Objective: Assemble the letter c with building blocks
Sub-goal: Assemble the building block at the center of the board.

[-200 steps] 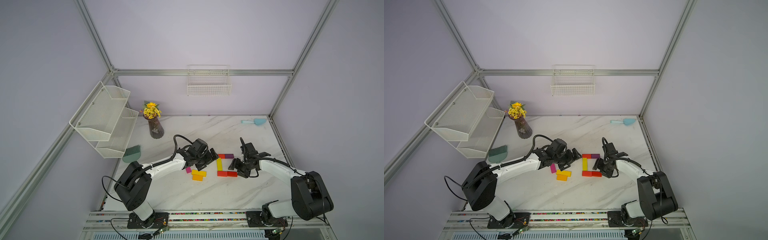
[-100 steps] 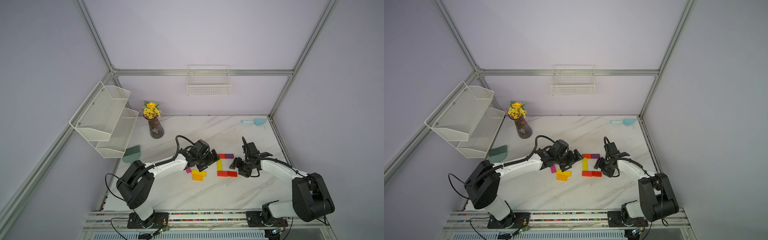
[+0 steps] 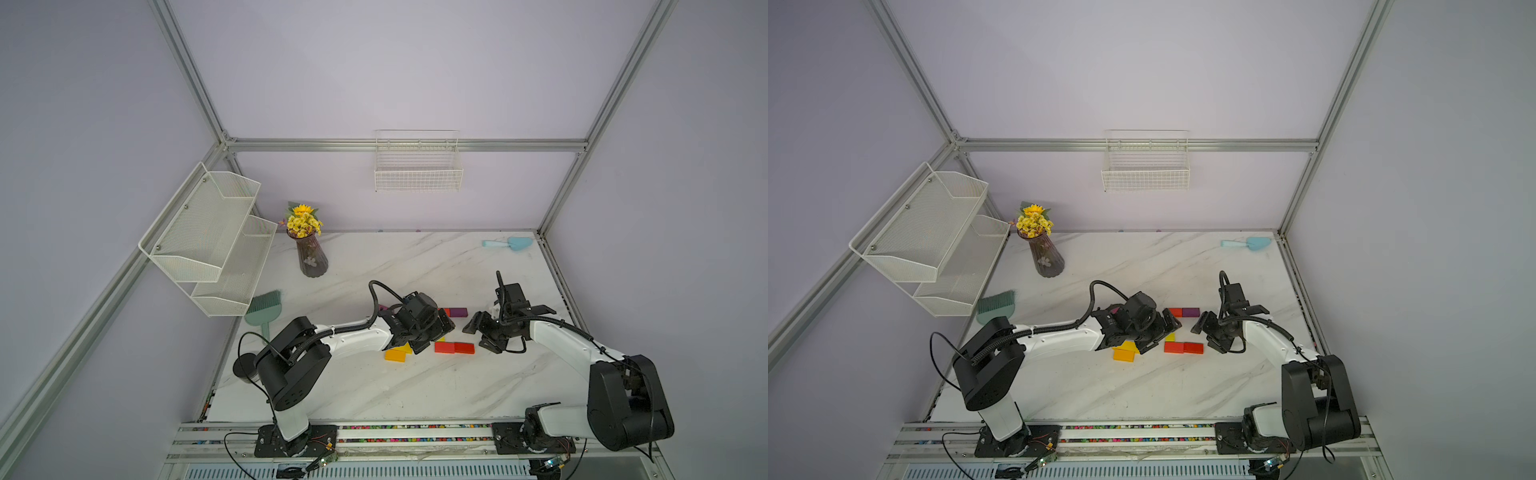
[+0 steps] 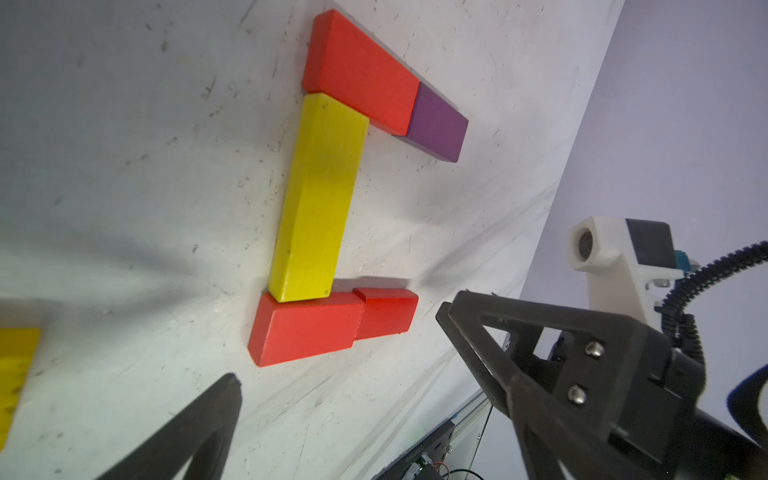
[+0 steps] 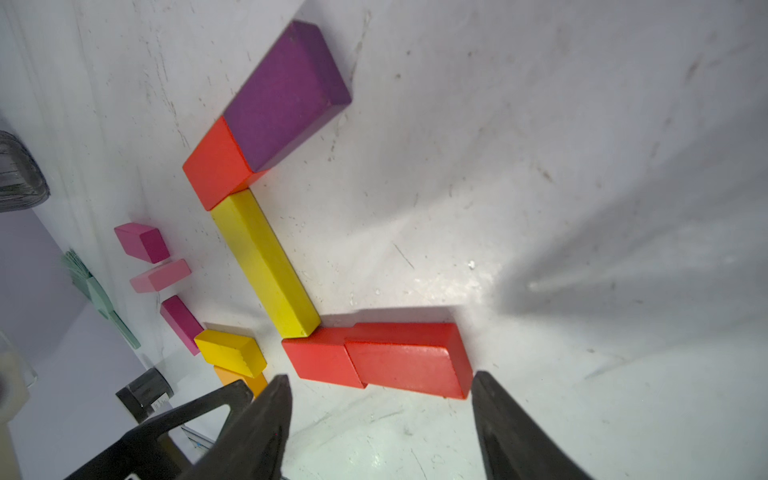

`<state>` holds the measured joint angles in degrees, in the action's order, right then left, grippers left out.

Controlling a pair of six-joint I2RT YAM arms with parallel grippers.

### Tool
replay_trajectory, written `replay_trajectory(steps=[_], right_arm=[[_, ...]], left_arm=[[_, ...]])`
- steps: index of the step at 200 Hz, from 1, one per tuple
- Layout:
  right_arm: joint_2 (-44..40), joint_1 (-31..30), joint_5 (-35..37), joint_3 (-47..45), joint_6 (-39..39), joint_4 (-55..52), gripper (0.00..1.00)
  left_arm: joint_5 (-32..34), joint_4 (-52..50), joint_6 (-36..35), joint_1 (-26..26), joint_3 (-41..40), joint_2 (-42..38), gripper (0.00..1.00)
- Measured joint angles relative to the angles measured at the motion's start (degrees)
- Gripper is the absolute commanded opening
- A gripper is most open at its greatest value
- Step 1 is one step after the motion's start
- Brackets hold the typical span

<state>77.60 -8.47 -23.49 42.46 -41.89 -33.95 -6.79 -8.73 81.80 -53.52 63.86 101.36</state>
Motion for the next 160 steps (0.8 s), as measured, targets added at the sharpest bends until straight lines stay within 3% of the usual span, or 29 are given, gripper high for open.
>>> replay_trajectory(steps=[87, 160], right_arm=[[-0.9, 3.6, -4.0, -3.2, 2.8, -0.2, 0.71], [-0.5, 3.7, -6.4, -3.2, 3.9, -0.2, 0.71]], left_arm=[[7.6, 3.6, 5.2, -2.0, -3.2, 0.5, 1.0], [8.3, 4.0, 5.7, -2.0, -2.4, 3.1, 1.0]])
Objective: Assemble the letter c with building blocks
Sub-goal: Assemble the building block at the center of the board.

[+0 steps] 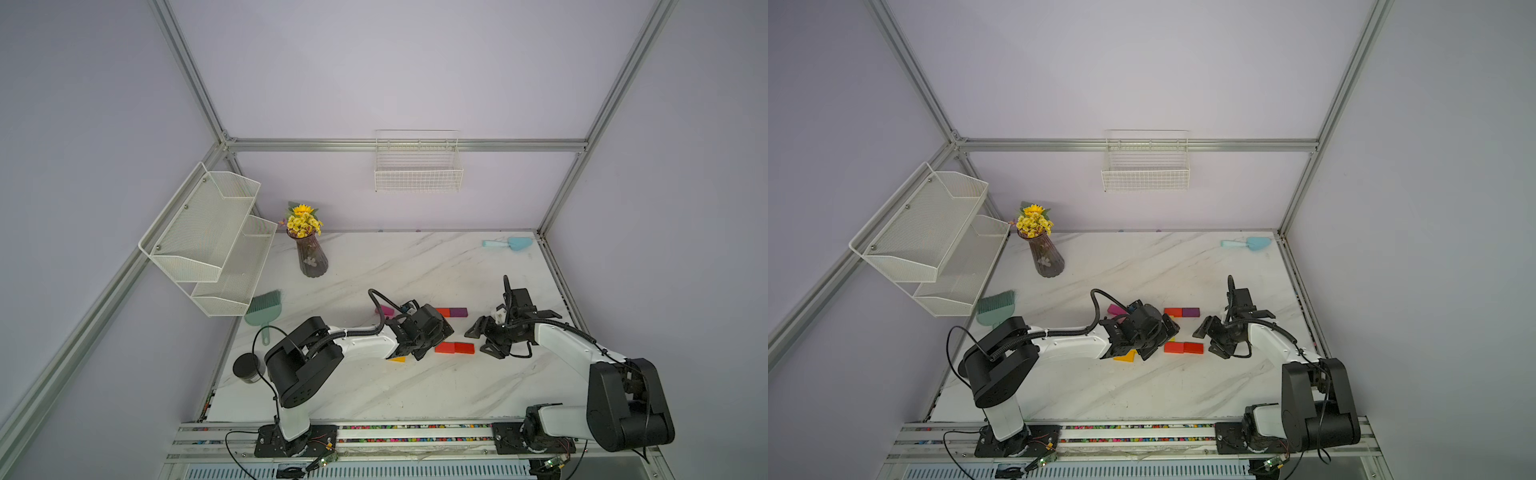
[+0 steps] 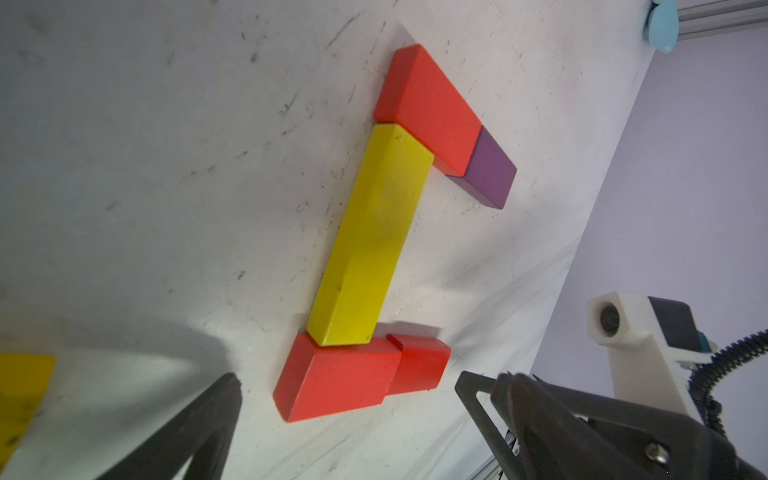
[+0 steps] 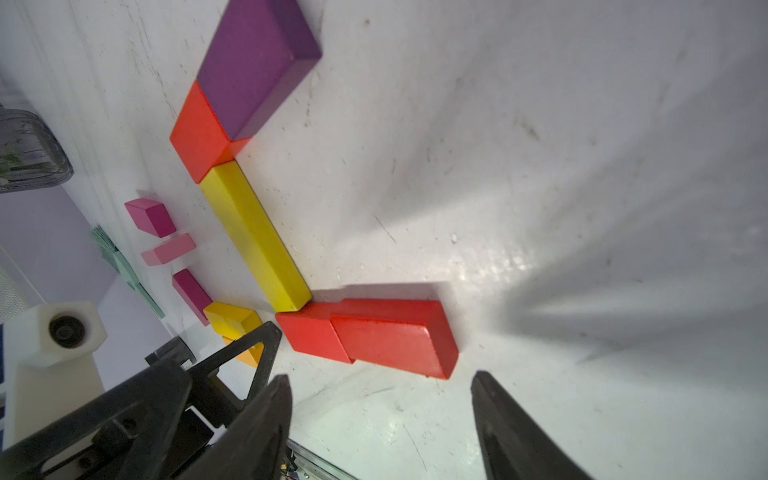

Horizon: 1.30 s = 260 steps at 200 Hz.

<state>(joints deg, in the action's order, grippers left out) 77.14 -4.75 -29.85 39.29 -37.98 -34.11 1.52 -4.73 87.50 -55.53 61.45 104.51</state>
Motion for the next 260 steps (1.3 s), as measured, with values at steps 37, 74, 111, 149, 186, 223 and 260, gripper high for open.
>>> replay_trajectory(steps=[37, 74, 111, 149, 186, 223, 260], right_arm=[[0.5, 0.2, -0.3, 0.0, 0.5, 0.0, 0.71], [0.8, 0.2, -0.8, 0.0, 0.9, 0.0, 0.7], [1.7, 0.2, -1.1, 0.1, 1.0, 0.0, 0.7], [2.9, 0.2, -1.2, 0.1, 1.2, 0.0, 0.7], [3.9, 0.2, -1.4, 0.4, 1.2, 0.0, 0.7], [4.2, 0.2, -1.6, 0.6, 1.2, 0.0, 0.7], [4.4, 0.2, -1.6, 0.7, 1.3, 0.1, 0.7]], left_arm=[[0.0, 0.0, 0.0, 0.0, 0.3, 0.6, 1.0], [-0.2, 0.2, 0.0, -0.1, 2.3, 1.9, 1.0], [-0.6, 0.6, 0.0, -0.2, 4.0, 3.5, 1.0], [-0.7, 0.7, 0.0, -0.5, 4.0, 3.6, 1.0], [-0.7, 0.8, 0.0, -0.5, 4.0, 3.6, 1.0], [-0.7, 0.8, 0.0, -0.5, 4.0, 3.6, 1.0], [-0.7, 0.8, 0.0, -0.5, 4.0, 3.6, 1.0]])
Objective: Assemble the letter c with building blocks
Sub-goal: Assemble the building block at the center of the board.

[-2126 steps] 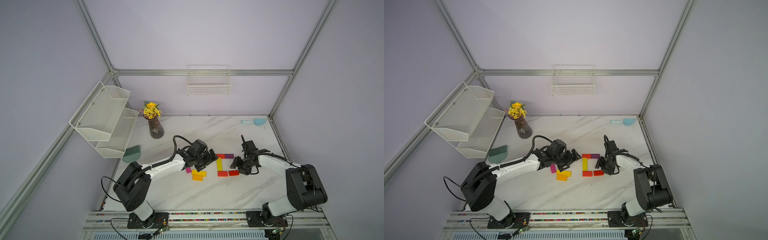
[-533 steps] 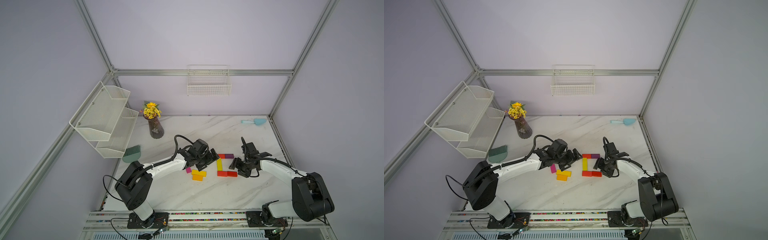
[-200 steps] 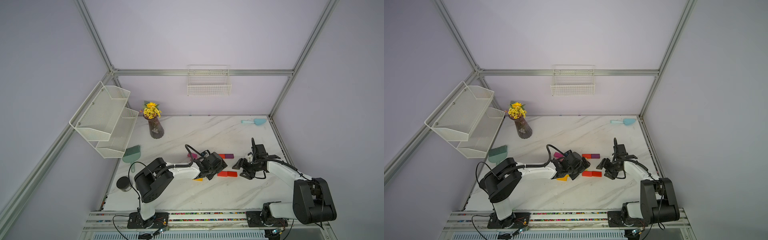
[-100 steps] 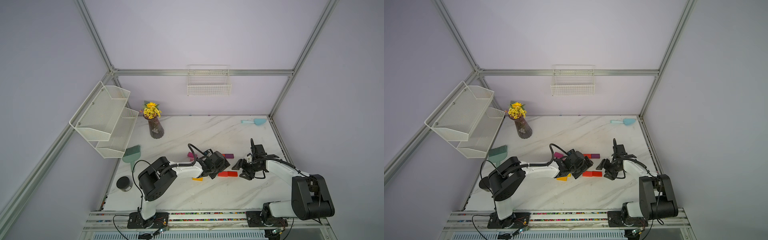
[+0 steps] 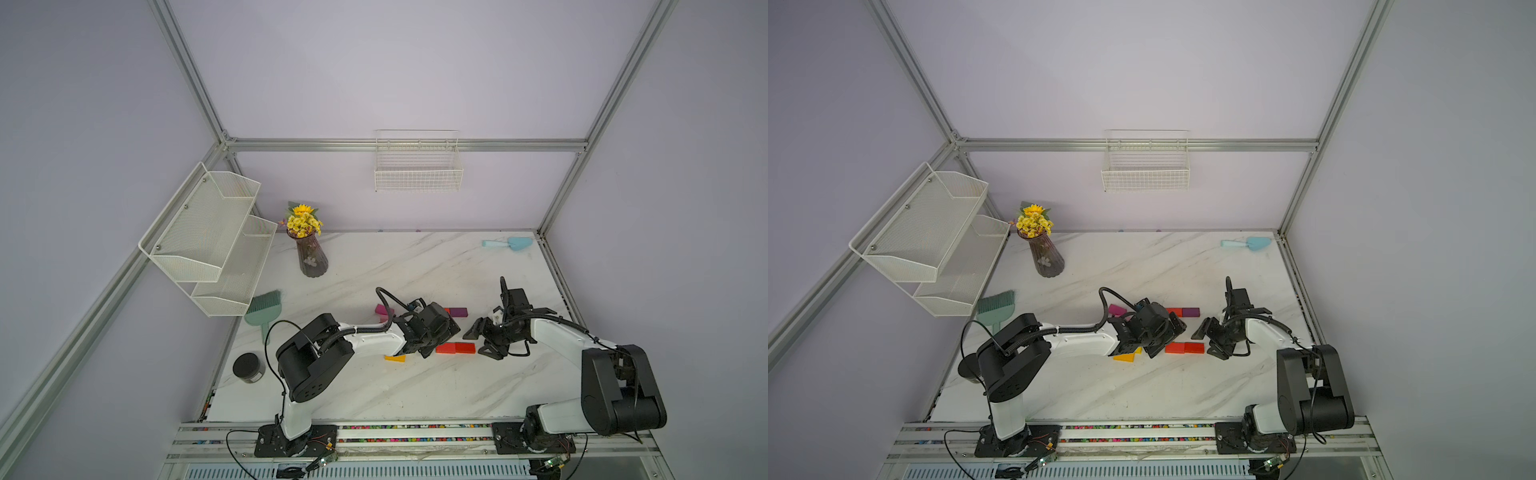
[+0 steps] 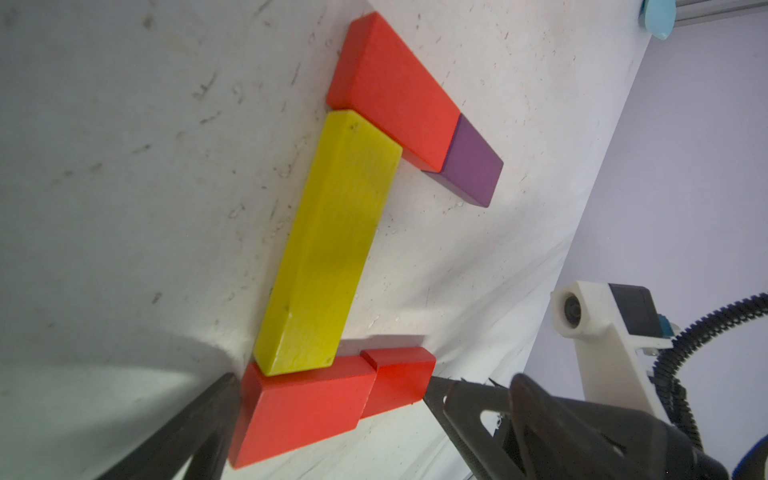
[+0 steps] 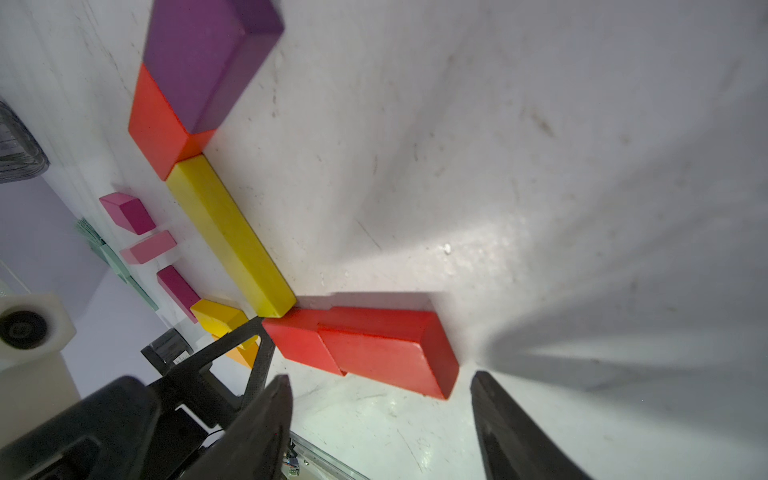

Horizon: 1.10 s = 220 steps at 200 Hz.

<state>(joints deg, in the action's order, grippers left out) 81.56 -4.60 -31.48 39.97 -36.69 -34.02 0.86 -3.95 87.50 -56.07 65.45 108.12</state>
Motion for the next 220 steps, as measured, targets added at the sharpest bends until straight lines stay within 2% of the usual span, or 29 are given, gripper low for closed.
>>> replay_trajectory(steps=[220], right_arm=[[3.6, 0.0, -2.7, 1.1, 1.2, 1.0, 0.7]], left_arm=[[0.0, 0.2, 0.1, 0.0, -0.7, 0.0, 1.0]])
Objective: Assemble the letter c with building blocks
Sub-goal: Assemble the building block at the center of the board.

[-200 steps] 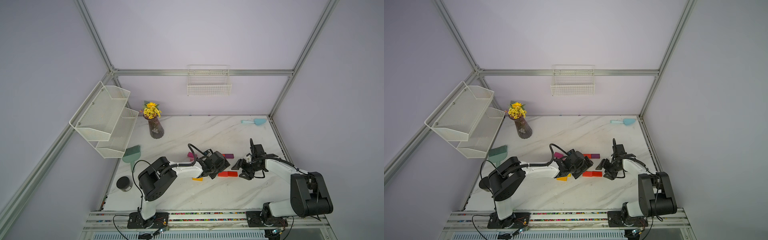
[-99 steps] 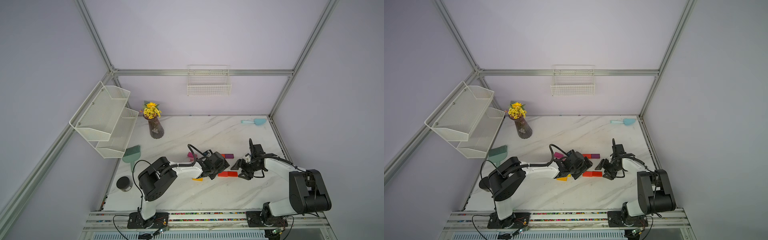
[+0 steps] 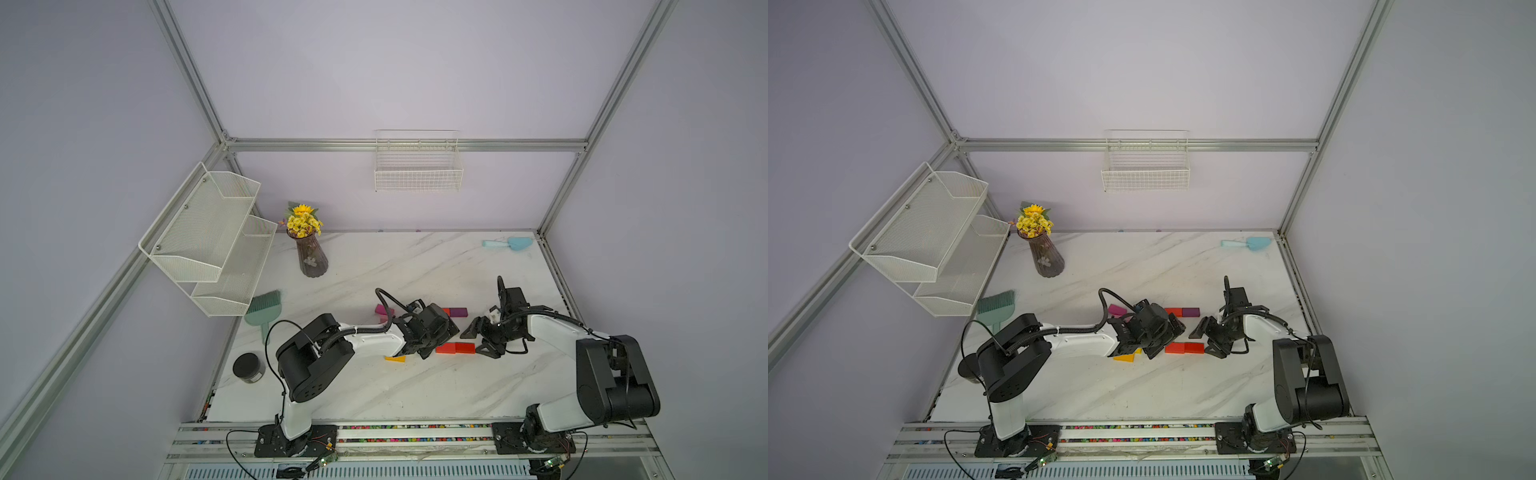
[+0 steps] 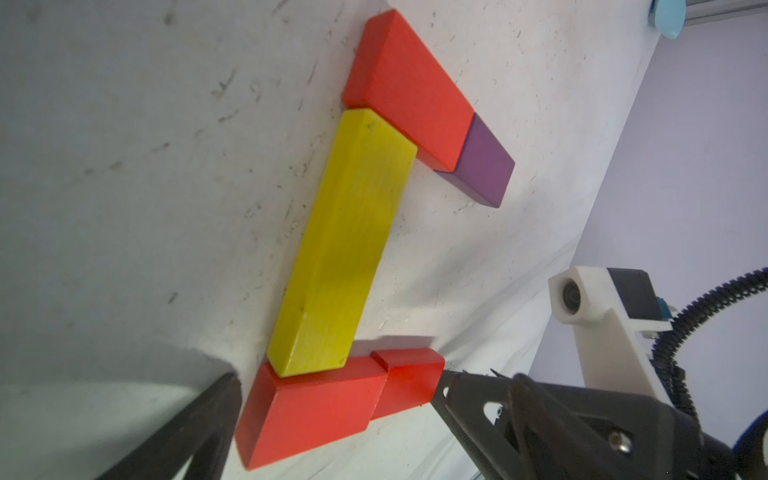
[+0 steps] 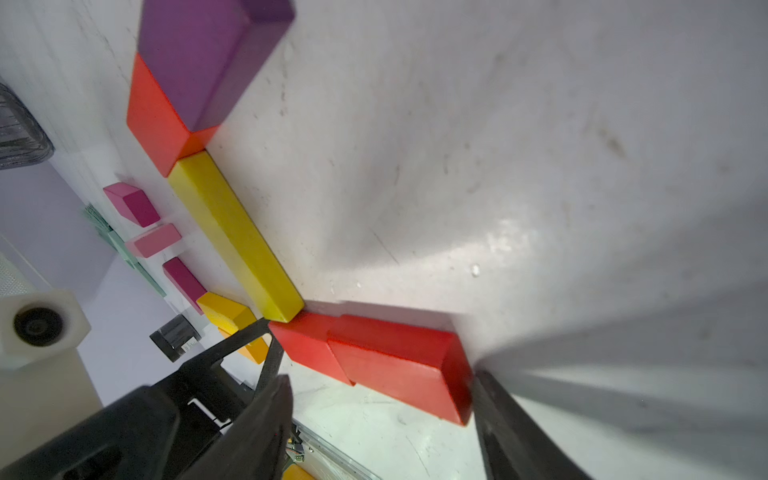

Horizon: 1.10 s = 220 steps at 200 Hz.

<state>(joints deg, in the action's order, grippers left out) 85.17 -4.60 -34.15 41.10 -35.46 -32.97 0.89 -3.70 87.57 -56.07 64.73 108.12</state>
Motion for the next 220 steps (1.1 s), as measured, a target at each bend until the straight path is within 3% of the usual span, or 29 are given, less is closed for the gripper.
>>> replay_trajectory(steps=[220], right_arm=[[2.3, 0.0, -0.4, 1.8, 0.0, 0.5, 0.7]], left_arm=[[0.0, 0.2, 0.3, 0.0, 0.3, 0.4, 1.0]])
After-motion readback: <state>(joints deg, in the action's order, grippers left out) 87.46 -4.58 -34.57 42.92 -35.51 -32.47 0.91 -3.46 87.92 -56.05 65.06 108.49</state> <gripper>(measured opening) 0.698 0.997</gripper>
